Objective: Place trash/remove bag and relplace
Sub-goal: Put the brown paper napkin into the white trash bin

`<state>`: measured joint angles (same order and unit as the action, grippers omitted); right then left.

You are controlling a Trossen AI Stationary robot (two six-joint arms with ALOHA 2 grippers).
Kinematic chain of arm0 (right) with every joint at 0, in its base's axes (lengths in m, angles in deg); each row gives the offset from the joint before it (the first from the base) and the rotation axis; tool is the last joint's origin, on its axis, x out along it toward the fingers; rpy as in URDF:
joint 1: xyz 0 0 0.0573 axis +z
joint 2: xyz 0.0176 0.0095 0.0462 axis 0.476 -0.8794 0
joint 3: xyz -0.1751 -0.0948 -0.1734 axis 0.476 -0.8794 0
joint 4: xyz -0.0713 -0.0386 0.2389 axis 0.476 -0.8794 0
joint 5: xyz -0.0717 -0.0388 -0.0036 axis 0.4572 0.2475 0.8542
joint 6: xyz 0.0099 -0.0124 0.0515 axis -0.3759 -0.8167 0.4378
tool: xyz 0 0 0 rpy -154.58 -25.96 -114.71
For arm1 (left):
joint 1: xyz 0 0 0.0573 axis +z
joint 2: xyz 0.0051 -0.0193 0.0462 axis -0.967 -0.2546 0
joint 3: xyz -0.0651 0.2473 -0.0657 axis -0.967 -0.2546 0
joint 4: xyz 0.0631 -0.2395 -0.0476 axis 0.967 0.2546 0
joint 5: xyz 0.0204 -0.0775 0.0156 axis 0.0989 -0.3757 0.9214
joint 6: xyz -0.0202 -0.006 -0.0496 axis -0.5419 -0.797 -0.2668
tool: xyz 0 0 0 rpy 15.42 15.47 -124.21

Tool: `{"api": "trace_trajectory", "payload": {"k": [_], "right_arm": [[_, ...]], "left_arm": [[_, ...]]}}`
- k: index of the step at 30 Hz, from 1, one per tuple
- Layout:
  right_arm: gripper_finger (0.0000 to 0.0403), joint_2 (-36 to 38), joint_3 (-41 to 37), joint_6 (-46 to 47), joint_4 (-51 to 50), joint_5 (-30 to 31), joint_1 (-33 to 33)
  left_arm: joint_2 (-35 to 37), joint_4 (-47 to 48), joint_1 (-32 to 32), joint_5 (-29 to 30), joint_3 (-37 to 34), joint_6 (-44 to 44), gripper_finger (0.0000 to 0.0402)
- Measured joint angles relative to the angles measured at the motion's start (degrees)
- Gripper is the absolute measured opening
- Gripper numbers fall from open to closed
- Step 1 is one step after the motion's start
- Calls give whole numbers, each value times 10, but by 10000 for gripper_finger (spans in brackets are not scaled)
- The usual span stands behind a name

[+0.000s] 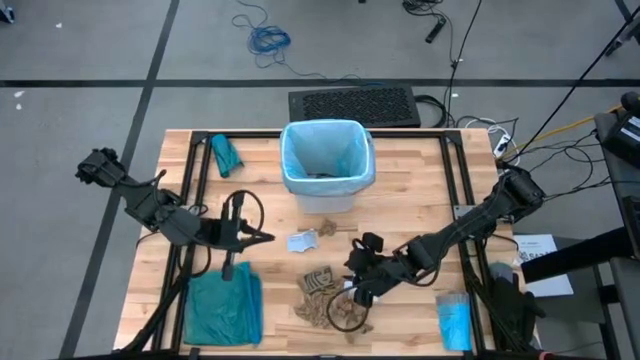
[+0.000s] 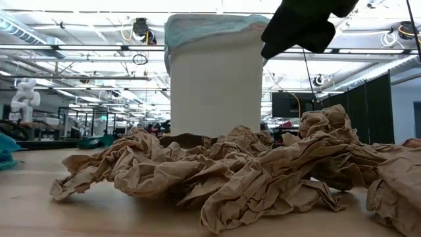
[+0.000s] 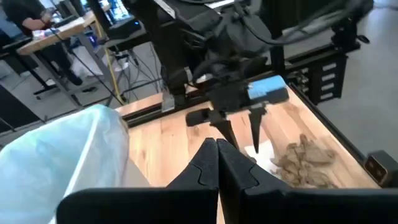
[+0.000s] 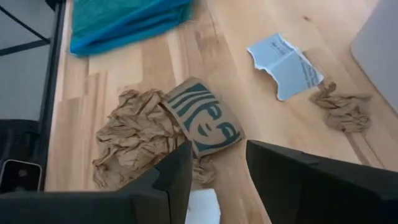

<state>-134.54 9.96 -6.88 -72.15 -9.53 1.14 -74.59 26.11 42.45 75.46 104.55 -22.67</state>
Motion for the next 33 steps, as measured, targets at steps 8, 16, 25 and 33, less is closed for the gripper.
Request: {"api": "trace_trajectory", "payload": {"k": [8,16,25,33], "right_arm": [[144,-100,0,-2,71,-54,2],[144,-144,3,12,82,-70,1],[89,-150,3,-4,107,-98,-5],[5,-159,3,-14,106,-100,-4]], "left_arm": [[0,39,-2,1,0,-47,0],[0,48,-4,0,0,-65,0],[0,50,-4,0,0,-79,0],[0,52,-4,-1,0,-80,0]]}}
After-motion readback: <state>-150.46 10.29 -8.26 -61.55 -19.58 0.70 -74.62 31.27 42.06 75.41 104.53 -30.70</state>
